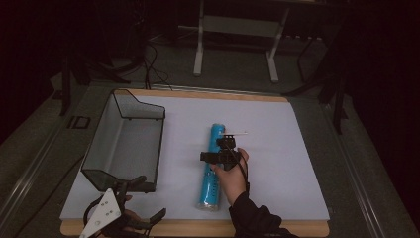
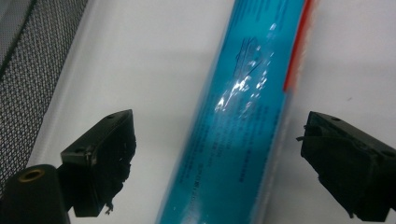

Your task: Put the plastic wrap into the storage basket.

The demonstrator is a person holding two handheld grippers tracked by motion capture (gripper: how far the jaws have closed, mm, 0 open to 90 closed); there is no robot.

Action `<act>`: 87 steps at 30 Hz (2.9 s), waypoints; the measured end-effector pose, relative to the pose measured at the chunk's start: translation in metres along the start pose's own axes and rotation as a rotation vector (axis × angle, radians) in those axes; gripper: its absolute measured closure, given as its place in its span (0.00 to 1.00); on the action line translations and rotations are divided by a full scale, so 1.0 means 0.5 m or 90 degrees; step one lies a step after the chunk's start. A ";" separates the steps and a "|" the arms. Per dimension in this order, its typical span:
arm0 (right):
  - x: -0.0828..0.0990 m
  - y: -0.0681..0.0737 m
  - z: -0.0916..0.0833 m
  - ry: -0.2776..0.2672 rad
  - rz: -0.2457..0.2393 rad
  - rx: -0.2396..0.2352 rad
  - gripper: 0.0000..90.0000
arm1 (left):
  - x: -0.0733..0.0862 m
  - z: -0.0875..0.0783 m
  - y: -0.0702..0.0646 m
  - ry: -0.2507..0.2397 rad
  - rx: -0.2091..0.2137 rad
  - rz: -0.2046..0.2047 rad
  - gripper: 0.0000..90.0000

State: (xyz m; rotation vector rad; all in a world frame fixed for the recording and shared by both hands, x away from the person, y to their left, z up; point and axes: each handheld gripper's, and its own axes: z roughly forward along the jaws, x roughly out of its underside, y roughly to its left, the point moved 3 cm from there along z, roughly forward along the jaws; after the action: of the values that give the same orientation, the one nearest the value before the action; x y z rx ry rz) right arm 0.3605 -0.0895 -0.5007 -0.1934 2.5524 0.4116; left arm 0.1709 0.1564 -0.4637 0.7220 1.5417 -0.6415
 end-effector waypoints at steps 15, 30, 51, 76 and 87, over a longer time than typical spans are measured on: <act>0.000 -0.022 0.053 0.058 0.081 0.010 0.16 | 0.001 0.001 0.000 0.005 0.003 0.003 0.02; -0.002 -0.044 0.080 0.123 0.122 -0.048 0.30 | 0.003 0.004 -0.002 0.014 0.000 0.011 0.02; -0.029 -0.054 0.042 0.073 0.163 -0.144 0.35 | 0.005 0.004 0.000 0.015 -0.001 0.015 0.02; -0.115 0.049 -0.041 0.015 -0.005 -0.282 0.35 | 0.007 0.007 0.000 0.020 -0.006 0.014 0.02; -0.166 0.103 -0.050 -0.007 -0.025 -0.281 0.35 | 0.009 0.005 0.001 0.024 -0.004 0.012 0.02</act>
State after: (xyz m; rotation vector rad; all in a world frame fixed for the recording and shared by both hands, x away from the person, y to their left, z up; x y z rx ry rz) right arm 0.4068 -0.0448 -0.4233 -0.3994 2.4086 0.9546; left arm 0.1728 0.1552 -0.4684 0.7470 1.5689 -0.6112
